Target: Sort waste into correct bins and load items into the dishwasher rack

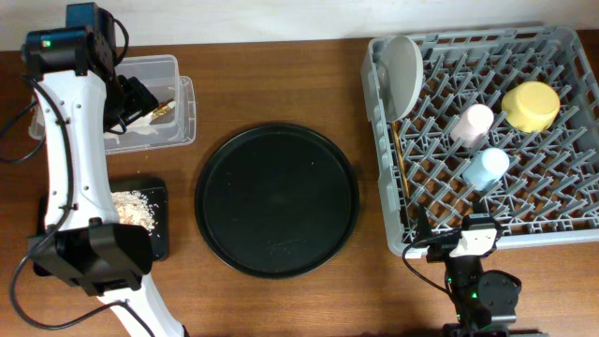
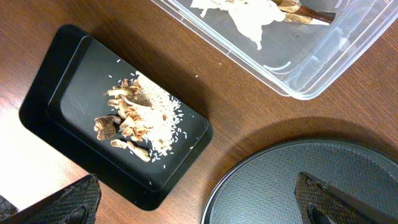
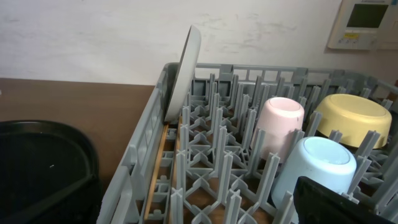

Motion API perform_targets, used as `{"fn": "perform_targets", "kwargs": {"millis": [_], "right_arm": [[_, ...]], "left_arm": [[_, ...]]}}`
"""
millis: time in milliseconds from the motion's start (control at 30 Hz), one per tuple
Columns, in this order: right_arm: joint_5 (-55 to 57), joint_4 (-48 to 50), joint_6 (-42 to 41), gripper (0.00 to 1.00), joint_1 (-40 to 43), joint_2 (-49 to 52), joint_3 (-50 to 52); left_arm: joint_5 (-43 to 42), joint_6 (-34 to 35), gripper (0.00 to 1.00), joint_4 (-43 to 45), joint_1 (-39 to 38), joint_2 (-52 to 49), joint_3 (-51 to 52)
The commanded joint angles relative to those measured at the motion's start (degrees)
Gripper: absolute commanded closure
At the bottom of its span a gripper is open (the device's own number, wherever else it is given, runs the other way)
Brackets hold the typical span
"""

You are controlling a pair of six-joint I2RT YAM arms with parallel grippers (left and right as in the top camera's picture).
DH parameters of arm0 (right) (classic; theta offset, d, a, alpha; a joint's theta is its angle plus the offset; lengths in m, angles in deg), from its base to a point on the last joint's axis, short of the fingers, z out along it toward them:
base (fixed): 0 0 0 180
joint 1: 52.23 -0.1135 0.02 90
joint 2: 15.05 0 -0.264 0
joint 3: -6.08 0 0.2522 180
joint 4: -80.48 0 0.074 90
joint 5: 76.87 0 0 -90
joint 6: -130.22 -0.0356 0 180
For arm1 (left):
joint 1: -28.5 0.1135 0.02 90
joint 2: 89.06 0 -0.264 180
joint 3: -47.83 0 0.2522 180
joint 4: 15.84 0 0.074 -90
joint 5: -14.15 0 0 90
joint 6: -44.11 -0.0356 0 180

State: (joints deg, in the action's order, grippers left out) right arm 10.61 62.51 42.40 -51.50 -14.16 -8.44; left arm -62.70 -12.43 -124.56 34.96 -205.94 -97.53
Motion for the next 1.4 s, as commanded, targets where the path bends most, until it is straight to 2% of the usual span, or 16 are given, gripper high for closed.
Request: {"fn": "perform_targets", "kwargs": {"millis": [0,167,233,333,467,633,733,867,967,1100,1233,1367], "right_arm": [[-0.68,-0.04,0.39,0.02,0.42,-0.70,0.44],[-0.68,-0.04,0.39,0.02,0.42,-0.70,0.44],[-0.68,-0.04,0.39,0.02,0.42,-0.70,0.44],[-0.68,-0.04,0.39,0.02,0.42,-0.70,0.44],[-0.68,-0.04,0.39,0.02,0.42,-0.70,0.44],[-0.68,-0.04,0.39,0.02,0.42,-0.70,0.44],[-0.68,-0.04,0.39,0.02,0.42,-0.70,0.44],[-0.68,-0.04,0.39,0.02,0.42,-0.70,0.44],[-0.68,-0.04,0.39,0.02,0.42,-0.70,0.44],[-0.68,-0.04,0.39,0.02,0.42,-0.70,0.44],[-0.68,-0.04,0.39,0.02,0.42,-0.70,0.44],[-0.68,-0.04,0.39,0.02,0.42,-0.70,0.44]], "left_arm": [[0.63,-0.26,0.01,-0.07,0.09,1.09,-0.66],[0.61,-0.76,0.01,-1.77,0.09,1.09,-0.63],[-1.90,-0.96,0.01,-1.77,0.09,1.07,-0.22],[-3.17,-3.52,0.01,-1.77,-0.92,1.38,3.10],[0.37,-5.18,0.01,0.87,-3.48,5.22,11.85],[0.15,-9.70,0.01,17.57,-6.16,19.02,33.62],[-0.28,-11.28,0.01,34.77,-7.32,34.56,57.57],[-0.31,-11.96,0.01,47.06,-7.32,46.49,74.73],[-2.89,-17.84,0.01,57.88,-7.32,57.27,87.93],[-4.96,-29.99,0.01,67.17,-7.32,70.49,101.07],[-4.96,-32.00,0.01,69.31,-7.32,81.24,108.96],[-5.86,-34.25,0.01,73.16,-7.32,82.79,113.18]]}}
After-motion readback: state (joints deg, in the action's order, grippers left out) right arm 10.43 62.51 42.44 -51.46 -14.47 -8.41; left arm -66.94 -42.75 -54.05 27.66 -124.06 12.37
